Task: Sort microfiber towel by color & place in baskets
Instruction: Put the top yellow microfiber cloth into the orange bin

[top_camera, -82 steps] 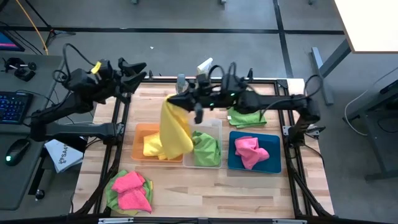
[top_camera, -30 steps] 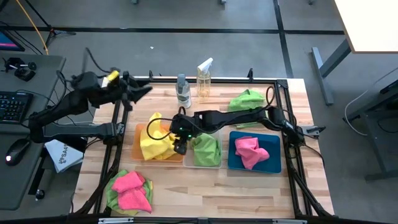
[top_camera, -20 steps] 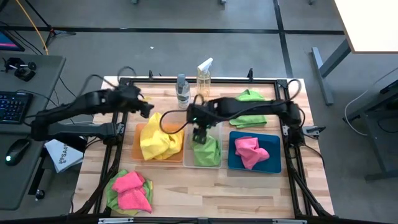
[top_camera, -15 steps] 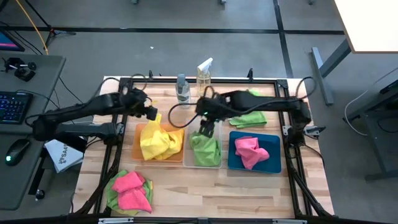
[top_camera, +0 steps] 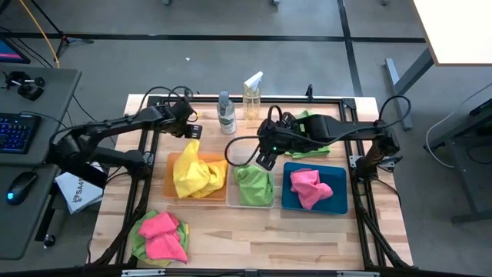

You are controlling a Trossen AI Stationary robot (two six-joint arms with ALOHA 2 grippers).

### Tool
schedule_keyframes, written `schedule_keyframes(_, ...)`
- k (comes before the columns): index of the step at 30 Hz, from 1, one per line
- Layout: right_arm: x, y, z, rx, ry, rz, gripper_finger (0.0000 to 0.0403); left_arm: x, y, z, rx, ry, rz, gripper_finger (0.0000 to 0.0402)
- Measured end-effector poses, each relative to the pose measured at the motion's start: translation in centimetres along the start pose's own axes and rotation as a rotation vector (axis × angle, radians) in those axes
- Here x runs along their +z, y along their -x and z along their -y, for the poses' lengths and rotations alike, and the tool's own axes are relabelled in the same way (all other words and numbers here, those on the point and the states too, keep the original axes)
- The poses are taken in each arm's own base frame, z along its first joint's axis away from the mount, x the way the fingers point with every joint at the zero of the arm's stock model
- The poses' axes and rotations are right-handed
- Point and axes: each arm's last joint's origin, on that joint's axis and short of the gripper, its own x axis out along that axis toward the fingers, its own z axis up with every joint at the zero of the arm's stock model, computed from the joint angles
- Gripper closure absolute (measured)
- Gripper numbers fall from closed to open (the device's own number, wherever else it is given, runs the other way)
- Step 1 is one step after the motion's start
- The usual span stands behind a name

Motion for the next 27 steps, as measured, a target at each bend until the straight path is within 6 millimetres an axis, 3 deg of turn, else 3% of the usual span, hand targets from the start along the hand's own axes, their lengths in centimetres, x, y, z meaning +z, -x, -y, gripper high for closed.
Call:
schedule_keyframes(3, -0.3, 0.3, -0.8, -0.004, 0.001, 0.011, 0.0182, 0.3, -1.2, 0.0, 0.027, -0.006, -0.030, 0.0386)
schedule_keyframes(12, -1.1, 0.9, -2.0, 0.013, 0.026, 0.015, 0.0182, 0.2, -3.0, 0.6, -0.052, -0.043, -0.144, 0.0400)
schedule_keyframes(19, -1.9, 1.2, -1.9, -0.053, 0.027, -0.025, 0.0182, -0.3, -0.5, 0.8, -0.267, -0.143, -0.187, 0.0401)
schedule_keyframes(27, -2.0, 1.2, -1.7, -0.092, 0.030, -0.021, 0.0182, -2.5, 3.9, 0.6, -0.358, -0.200, -0.148, 0.0401)
